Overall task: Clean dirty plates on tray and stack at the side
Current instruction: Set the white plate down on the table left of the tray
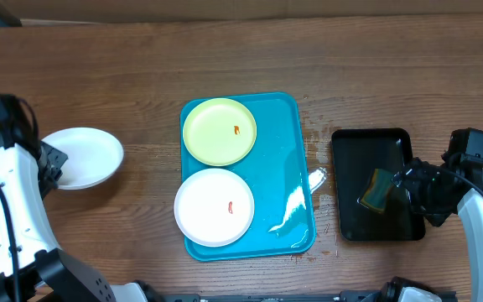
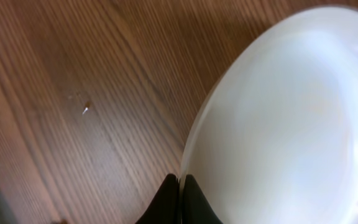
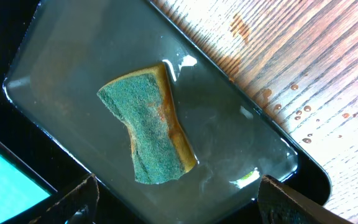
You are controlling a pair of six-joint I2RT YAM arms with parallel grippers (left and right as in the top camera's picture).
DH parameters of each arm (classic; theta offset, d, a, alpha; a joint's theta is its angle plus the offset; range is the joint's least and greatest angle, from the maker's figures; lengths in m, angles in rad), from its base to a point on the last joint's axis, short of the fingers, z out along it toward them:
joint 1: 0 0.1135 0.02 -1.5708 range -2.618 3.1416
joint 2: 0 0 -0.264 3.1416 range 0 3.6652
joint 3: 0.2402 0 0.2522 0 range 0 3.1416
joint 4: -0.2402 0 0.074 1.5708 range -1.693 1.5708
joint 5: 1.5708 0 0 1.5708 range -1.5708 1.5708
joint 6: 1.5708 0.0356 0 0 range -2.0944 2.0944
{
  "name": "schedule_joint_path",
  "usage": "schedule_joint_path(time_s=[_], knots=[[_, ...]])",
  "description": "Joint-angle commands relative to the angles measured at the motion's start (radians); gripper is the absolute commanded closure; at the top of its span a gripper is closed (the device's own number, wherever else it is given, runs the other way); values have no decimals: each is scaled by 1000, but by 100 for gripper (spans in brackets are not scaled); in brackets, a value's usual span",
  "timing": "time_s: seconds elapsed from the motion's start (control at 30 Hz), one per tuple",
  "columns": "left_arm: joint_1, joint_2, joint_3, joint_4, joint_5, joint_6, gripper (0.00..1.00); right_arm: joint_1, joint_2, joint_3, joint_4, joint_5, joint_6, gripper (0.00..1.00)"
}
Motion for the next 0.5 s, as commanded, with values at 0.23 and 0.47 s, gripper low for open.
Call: schedule_joint_path(time_s=[0.23,0.47], knots=[[32,-7,-223,185,0,20,96,-4,-5,18,11,-16,-1,16],[31,-8,-212,191,44,50,79,-4,-5,18,12,-16,-5,16]])
